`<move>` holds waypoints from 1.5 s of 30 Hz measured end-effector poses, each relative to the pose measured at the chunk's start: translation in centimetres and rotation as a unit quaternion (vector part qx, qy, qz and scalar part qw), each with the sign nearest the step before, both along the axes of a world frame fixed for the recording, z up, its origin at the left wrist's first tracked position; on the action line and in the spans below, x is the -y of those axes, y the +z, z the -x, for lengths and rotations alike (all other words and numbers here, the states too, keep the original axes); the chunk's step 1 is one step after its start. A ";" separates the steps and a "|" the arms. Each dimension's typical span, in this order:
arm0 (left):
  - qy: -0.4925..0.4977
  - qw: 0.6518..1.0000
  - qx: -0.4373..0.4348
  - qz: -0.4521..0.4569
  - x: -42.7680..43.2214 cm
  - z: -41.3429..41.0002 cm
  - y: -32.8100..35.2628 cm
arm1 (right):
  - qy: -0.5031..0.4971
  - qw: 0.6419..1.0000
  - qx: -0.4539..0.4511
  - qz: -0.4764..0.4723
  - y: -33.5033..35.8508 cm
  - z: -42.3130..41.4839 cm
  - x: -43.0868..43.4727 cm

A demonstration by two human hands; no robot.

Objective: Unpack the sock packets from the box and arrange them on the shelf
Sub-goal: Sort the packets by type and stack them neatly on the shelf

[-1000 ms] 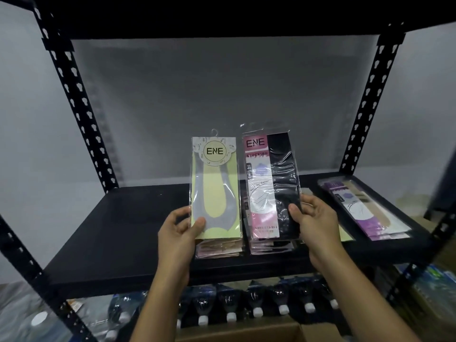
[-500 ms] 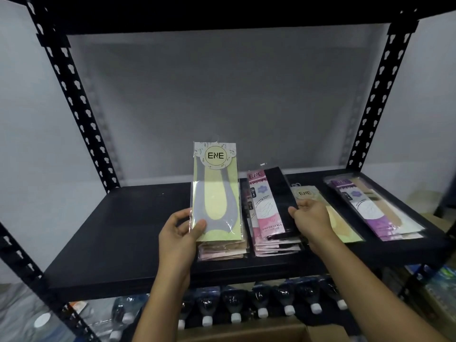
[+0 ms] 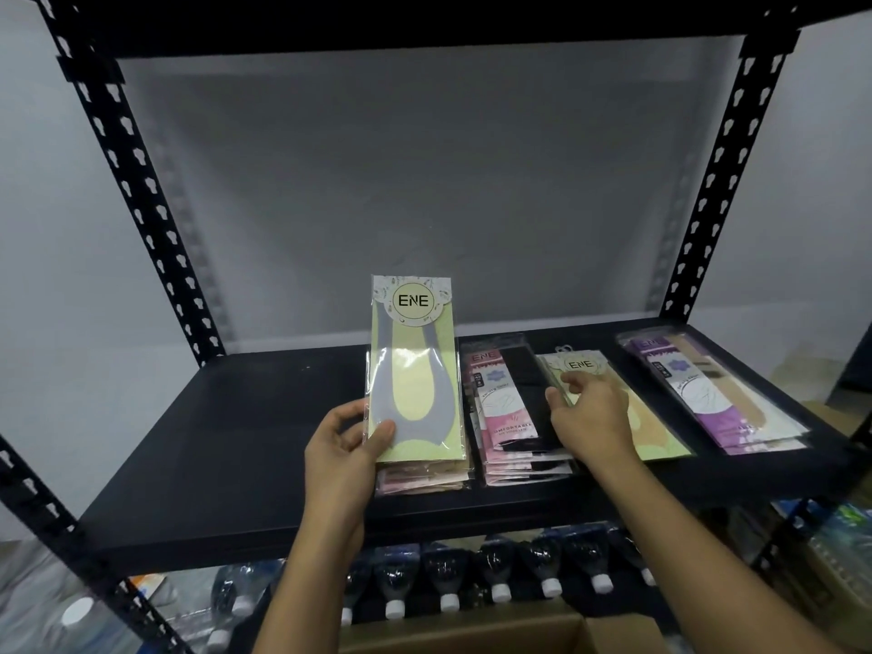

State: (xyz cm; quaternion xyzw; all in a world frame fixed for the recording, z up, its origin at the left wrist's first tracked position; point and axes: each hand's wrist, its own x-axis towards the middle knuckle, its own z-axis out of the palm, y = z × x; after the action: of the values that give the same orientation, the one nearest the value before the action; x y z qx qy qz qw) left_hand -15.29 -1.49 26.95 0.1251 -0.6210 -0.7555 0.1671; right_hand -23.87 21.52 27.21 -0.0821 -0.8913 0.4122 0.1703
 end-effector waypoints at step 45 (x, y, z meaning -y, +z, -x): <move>0.009 0.996 -0.060 0.070 -3.1 1.4 -0.1 | -0.051 0.995 0.077 -0.030 -1.9 2.8 -11.3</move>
State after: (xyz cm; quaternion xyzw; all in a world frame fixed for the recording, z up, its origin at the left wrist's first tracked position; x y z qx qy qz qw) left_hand -16.64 1.57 26.81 0.0735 -0.6600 -0.7149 0.2191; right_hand -26.71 32.78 25.30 -0.1540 -0.9082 0.3687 0.1243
